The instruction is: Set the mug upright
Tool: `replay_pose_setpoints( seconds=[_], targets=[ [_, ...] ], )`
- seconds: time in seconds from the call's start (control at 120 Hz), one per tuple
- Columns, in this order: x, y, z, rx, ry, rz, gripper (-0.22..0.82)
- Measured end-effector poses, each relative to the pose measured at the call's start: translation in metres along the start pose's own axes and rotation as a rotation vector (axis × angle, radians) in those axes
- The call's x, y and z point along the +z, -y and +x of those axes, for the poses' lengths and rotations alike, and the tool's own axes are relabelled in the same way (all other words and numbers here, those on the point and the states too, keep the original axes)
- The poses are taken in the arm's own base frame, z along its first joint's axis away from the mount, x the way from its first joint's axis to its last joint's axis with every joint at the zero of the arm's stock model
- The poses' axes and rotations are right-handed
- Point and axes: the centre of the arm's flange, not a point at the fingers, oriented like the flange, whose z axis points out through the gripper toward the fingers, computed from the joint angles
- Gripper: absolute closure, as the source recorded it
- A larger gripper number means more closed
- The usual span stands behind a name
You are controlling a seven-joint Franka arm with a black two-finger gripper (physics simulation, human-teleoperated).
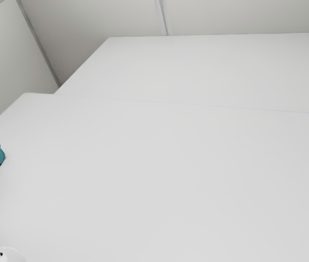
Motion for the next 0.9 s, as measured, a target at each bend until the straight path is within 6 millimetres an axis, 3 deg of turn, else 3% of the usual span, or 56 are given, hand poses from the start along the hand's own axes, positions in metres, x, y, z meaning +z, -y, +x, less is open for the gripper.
replay_pose_setpoints(
  seconds=[0.442, 0.9],
  targets=[
    [-0.013, 0.004, -0.018, -0.005, -0.052, -0.036, 0.0],
    [-0.004, 0.007, -0.028, 0.02, -0.093, -0.099, 0.0]
  ],
)
